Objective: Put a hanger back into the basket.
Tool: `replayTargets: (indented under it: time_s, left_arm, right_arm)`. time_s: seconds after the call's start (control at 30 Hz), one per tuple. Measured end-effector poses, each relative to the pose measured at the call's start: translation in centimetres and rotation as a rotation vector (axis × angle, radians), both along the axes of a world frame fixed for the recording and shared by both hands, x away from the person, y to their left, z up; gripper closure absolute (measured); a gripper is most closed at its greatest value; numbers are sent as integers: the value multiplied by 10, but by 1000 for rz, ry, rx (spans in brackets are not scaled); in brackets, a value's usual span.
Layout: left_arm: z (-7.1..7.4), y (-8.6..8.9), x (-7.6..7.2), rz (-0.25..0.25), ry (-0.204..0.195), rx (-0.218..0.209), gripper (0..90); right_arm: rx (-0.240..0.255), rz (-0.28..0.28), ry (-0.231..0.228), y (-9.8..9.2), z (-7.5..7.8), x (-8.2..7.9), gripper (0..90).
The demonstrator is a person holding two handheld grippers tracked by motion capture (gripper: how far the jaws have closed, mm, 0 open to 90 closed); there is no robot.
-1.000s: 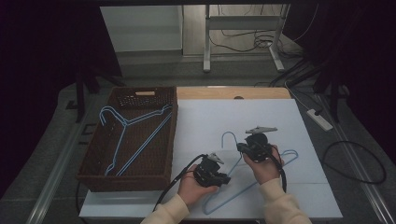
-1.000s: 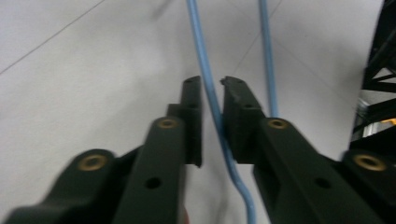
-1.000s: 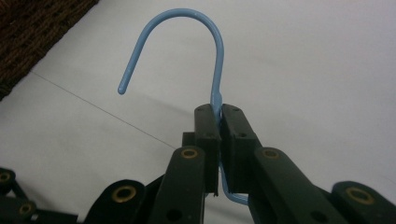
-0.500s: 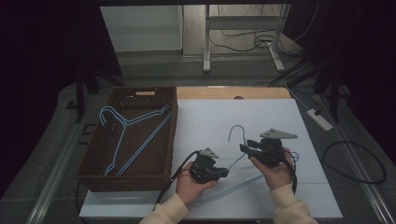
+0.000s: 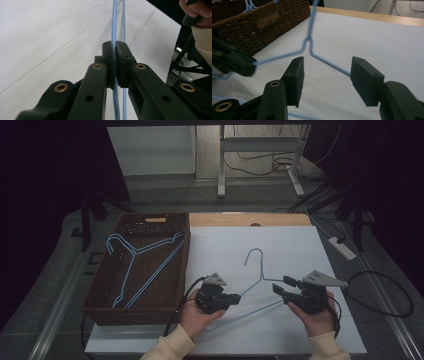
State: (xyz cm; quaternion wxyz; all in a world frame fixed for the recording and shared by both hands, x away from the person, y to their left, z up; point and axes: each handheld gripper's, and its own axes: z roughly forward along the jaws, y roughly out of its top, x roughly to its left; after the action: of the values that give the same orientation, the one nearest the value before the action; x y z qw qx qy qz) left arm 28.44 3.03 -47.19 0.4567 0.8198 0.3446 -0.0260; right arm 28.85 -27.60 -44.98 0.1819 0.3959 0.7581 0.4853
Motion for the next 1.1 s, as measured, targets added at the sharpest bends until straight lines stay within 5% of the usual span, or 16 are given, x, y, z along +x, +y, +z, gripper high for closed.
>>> replayTargets:
  time_s: [0.53,0.73,1.1]
  left_arm:
    - [36,39,-9,52,-89,-75,860]
    - [54,59,-12,81,-119,-125,860]
    - [76,88,-18,123,-181,-136,860]
  right_arm:
    - [80,-50,-14,-36,-4,-11,435]
    - [70,-45,-9,-37,-7,-9,434]
    - [39,-29,23,-36,-16,-4,431]
